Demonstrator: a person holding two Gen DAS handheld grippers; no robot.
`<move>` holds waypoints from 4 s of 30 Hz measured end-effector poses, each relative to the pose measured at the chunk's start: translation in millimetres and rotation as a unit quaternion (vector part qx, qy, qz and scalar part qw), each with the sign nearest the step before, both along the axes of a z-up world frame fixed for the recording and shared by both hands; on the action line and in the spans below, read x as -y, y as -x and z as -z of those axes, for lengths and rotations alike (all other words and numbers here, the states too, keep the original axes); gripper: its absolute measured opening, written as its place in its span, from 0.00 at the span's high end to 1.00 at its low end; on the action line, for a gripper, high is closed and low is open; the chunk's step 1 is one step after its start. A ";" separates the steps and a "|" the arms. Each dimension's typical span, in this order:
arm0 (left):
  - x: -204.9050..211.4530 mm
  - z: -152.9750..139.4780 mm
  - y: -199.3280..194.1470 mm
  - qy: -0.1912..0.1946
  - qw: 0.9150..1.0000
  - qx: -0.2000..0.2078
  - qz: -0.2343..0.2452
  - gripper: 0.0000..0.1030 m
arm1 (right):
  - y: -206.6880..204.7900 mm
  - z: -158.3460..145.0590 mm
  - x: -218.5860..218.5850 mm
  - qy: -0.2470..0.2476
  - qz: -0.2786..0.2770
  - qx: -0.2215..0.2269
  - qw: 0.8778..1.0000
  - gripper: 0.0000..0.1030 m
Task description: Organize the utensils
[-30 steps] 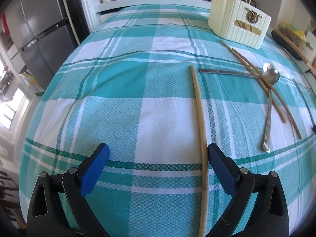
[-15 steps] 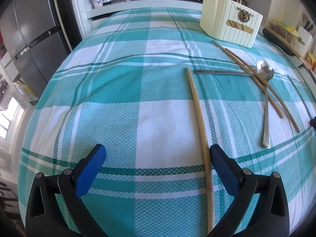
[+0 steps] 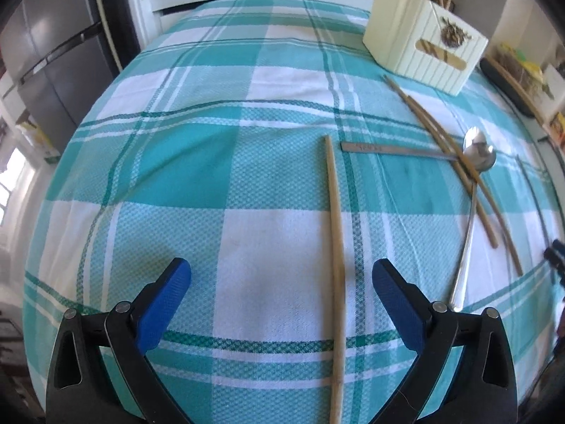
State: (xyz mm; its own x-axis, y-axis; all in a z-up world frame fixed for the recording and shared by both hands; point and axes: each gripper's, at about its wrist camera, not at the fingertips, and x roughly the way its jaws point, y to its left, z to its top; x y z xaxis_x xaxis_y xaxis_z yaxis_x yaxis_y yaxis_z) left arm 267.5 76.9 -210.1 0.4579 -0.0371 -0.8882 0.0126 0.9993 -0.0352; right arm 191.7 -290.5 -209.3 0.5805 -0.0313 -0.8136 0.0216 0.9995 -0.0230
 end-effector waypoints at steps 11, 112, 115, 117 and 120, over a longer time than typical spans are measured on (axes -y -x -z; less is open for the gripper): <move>19.1 -11.4 -44.9 -0.017 0.997 -0.029 0.070 0.54 | -93.1 -7.5 15.2 -0.009 -0.037 -0.093 0.995 0.52; 87.5 -46.3 36.9 0.017 0.985 0.063 0.157 0.28 | -61.7 -19.1 -155.3 -0.067 -0.170 -0.030 0.983 0.93; 90.8 -47.1 17.8 -0.002 0.983 0.082 0.165 0.27 | -39.3 -25.3 -138.9 -0.047 -0.160 -0.014 0.986 0.93; 91.4 -43.8 0.9 -0.023 0.981 0.091 0.168 0.27 | -28.2 -25.0 -124.0 -0.036 -0.144 -0.013 0.989 0.93; 97.5 -32.1 -24.4 -0.052 0.973 0.087 0.208 0.27 | -15.1 -16.4 -95.5 -0.041 -0.109 -0.026 0.993 0.93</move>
State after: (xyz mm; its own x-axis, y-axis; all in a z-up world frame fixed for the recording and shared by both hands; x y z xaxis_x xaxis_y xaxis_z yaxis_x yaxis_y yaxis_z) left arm 291.9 -20.6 -178.1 0.5669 -0.1655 -0.8070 0.4141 0.9041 0.1055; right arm 206.9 -195.0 -192.9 0.5230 0.1579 -0.8376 -0.1939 0.9790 0.0635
